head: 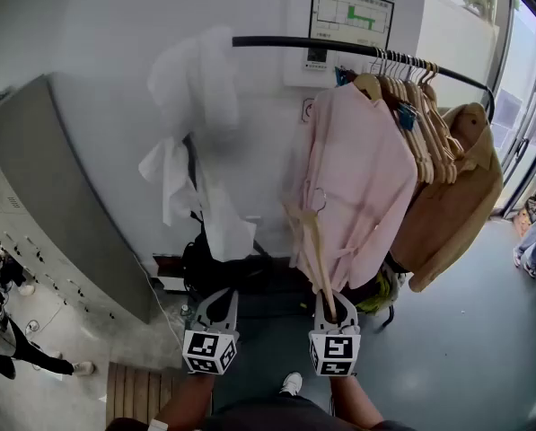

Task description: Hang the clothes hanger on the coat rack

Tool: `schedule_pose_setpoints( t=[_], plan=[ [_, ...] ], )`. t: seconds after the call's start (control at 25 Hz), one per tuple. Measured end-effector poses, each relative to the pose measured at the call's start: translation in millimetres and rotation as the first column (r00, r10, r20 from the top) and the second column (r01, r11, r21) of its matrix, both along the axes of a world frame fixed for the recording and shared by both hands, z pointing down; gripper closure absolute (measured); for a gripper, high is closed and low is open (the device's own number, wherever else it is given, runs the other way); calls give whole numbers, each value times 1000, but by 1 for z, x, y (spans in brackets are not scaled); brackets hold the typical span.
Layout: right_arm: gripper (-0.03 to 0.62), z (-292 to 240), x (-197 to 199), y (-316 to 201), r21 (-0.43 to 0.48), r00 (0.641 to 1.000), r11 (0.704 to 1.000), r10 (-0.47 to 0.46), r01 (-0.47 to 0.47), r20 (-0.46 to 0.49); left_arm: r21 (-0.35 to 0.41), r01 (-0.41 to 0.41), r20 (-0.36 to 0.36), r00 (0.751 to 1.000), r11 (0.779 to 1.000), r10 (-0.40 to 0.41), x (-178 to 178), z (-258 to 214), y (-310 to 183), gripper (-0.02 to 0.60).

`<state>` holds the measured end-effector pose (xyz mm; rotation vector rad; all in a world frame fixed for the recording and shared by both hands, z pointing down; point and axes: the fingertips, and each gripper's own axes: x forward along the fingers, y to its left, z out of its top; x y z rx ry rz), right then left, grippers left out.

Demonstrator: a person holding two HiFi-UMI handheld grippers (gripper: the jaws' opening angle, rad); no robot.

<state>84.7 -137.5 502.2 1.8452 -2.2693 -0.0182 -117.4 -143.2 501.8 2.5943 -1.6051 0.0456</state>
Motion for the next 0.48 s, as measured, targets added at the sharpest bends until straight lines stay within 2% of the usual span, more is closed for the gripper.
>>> schedule_pose_setpoints(
  t=[0.2,0.48],
  plan=[
    [554,-9,25,-36,15,999,999,-33,33,12,-20,33,0,999,999,-33,23,-1,-34,572],
    [554,-22,42,-81,36,997,997,-71,70,20,-21,78,19,997,997,-77,37,-2,-67,572]
  ],
)
